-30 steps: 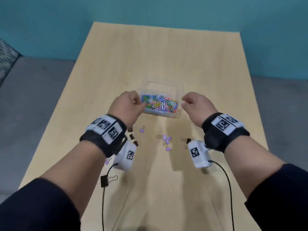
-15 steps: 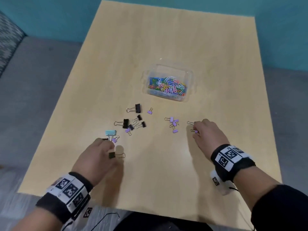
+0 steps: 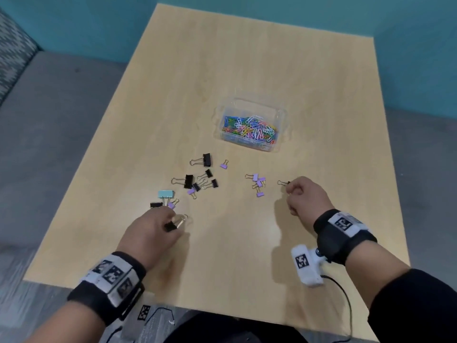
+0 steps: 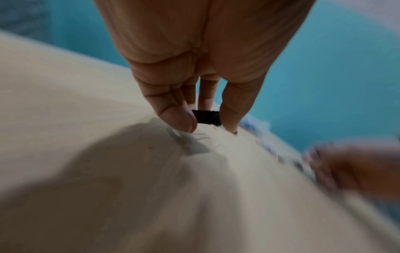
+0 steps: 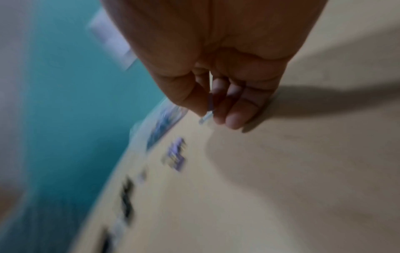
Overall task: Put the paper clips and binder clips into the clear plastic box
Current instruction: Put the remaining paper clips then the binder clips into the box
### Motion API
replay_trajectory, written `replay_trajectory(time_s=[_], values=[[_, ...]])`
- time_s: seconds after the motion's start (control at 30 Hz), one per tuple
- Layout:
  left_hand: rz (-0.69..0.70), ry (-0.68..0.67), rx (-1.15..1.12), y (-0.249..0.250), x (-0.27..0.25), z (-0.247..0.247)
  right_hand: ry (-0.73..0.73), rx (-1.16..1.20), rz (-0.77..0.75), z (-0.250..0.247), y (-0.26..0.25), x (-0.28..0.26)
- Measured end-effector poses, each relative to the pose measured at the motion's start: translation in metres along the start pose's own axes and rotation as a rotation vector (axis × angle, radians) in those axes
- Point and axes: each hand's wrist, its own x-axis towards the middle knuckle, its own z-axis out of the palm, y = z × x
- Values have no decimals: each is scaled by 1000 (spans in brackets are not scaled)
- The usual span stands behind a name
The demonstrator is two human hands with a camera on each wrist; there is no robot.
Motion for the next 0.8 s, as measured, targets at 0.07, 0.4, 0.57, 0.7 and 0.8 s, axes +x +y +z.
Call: replay_trajectory(time_s=[0.07, 0.4, 0.57, 0.7, 0.8], values=[[-227, -20, -617, -5, 4, -9, -10, 461, 154, -4, -3, 1], [-495, 144, -1226, -35, 29, -38, -22, 687, 245, -15, -12, 22], [-276, 52, -97, -27, 42, -35, 8, -494, -116, -10, -11, 31], [-163, -21, 235, -16, 47, -28, -29, -695, -176, -4, -9, 38], [-130, -35, 243, -17, 51, -25, -62, -720, -168, -4, -12, 40]])
